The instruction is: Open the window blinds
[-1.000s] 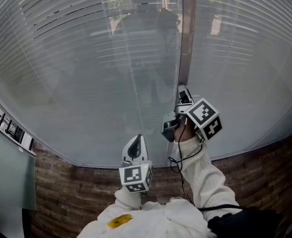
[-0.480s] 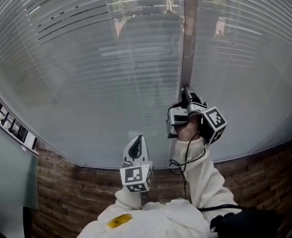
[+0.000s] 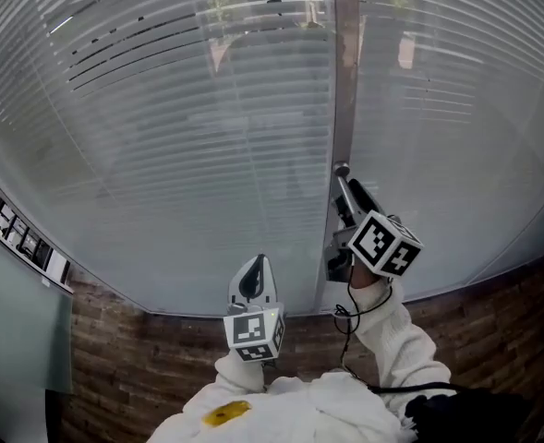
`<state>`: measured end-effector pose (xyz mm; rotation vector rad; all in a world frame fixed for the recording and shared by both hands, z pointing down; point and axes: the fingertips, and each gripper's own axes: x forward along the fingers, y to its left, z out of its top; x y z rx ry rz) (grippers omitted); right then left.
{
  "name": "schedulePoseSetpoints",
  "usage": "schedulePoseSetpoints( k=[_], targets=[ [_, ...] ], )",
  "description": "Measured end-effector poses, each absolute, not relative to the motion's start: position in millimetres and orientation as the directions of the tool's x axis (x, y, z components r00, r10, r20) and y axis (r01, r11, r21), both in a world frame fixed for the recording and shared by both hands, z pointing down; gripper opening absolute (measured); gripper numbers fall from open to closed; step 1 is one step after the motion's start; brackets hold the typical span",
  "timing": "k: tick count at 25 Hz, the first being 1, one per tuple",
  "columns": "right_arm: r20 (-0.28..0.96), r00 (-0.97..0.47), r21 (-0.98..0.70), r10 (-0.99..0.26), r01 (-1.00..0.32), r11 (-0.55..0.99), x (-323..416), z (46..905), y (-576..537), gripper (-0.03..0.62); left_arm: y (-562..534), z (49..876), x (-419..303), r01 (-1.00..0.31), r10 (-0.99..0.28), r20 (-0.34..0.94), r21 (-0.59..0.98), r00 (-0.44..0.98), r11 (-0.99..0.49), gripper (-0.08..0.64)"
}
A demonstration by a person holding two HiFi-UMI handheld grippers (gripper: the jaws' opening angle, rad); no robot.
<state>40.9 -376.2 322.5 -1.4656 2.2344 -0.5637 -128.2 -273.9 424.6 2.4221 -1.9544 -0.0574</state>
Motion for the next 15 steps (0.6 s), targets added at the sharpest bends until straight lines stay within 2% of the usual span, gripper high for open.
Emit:
schedulePoseSetpoints(
  k=[1,2,3,5,6,8,9,12,15],
  targets=[
    [-0.042,-0.356,-0.267,-0.934,-0.896,0.354,40,330,-372,0.157,-274,426,-130,-0.977,-0.978,-0.008,0.049,0.208,-0.208,-0.002],
    [0.013,-0.334,0.025,-0.942,-0.942,0.335,38,334,-368,0.164,-274,428,-131,-0.978,-0.979,-0.004,0.053,0.204,-0.204,-0.002],
    [0.046,-0.312,0.296,-0.949,-0.903,0.311,34,335,-366,0.169,-274,430,-133,-0.978,-0.980,0.001,0.059,0.200,-0.199,-0.002],
    [0.076,-0.264,0.706,-0.961,-0.666,0.239,27,332,-367,0.173,-274,434,-135,-0.978,-0.981,0.009,0.072,0.195,-0.194,-0.002],
    [0.078,-0.237,0.836,-0.969,-0.514,0.192,24,329,-370,0.178,-274,435,-135,-0.978,-0.981,0.011,0.077,0.195,-0.193,-0.002],
    [0.066,-0.200,0.957,-0.978,-0.264,0.118,20,323,-378,0.183,-272,437,-132,-0.977,-0.980,0.014,0.083,0.197,-0.195,-0.002],
    [0.069,-0.194,0.977,-0.978,-0.187,0.106,18,321,-381,0.184,-271,437,-131,-0.977,-0.980,0.013,0.085,0.198,-0.196,-0.002],
    [0.114,-0.185,0.991,-0.976,-0.044,0.124,14,324,-388,0.184,-268,439,-133,-0.978,-0.982,0.015,0.092,0.189,-0.187,-0.002],
    [0.108,-0.162,0.994,-0.981,0.038,0.103,13,326,-391,0.183,-266,441,-138,-0.980,-0.984,0.023,0.097,0.175,-0.172,-0.002]
  ],
)
